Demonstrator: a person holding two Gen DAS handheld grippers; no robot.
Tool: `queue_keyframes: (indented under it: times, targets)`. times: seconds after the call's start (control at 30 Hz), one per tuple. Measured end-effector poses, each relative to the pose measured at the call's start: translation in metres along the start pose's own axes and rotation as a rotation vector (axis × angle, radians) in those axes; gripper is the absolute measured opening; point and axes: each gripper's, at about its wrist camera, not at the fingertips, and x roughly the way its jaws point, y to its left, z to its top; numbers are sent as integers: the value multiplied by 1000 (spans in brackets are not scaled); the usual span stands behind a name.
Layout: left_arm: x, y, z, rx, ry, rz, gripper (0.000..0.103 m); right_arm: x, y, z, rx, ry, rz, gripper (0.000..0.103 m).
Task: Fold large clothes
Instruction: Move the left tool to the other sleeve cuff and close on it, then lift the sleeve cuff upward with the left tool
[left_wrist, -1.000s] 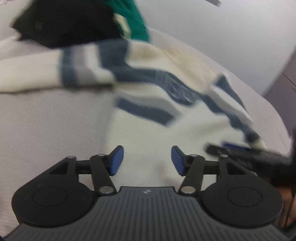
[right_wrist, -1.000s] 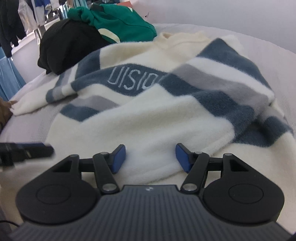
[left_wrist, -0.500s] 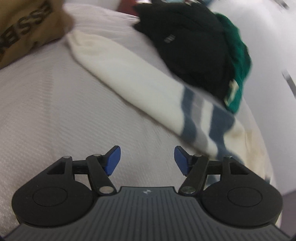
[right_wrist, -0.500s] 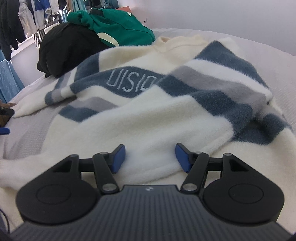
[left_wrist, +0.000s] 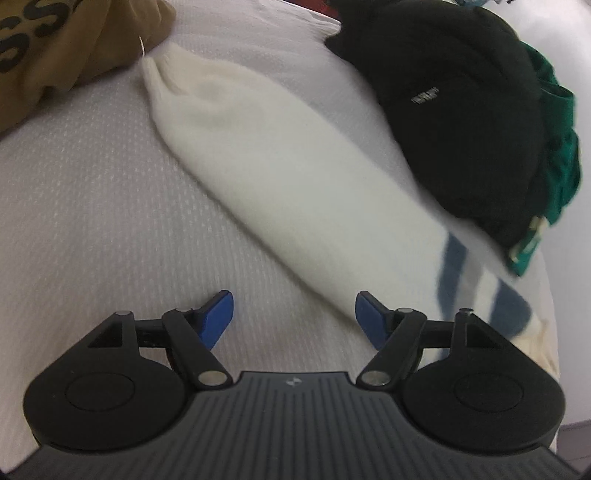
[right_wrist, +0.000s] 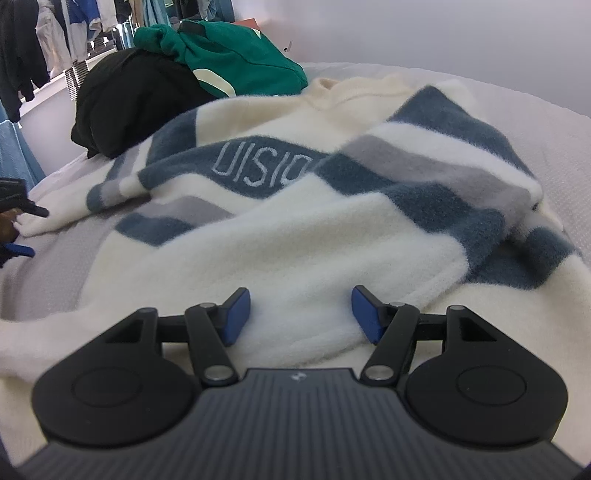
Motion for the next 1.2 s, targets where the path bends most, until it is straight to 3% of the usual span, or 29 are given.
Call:
queue_keyframes:
  times: [0.1,0.33,0.53,0.63,0.7,0.83,0.93,1.03,1.2]
  targets:
    - [9,12,10,-60,-46,-23,77,1,0,0,8,0,-1,64]
    - [29,45,32,-252,-128,-166,77,3,4,3,15,7,-11,64]
    - [36,52,50,-302,-182,-207,77,8,6,5,15,6,-17,64]
    - [34,51,56,-286,-218,-190,74,9,7,5,7,4,-20,65]
    - [36,52,60,-274,-263,-155,57,10,8,6,4,4,-21,65]
    - [45,51,69,-230,-306,-78,38,11,8,6,-2,5,-25,65]
    - [37,28,68,-85,-364,-21,17,11,8,7,-6,7,-27,65]
    - [21,5,61,27,-434,17,15,11,9,7,1,5,-29,65]
    - [-23,-33,46,156,-532,-80,14,11,11,10,4,-2,-42,66]
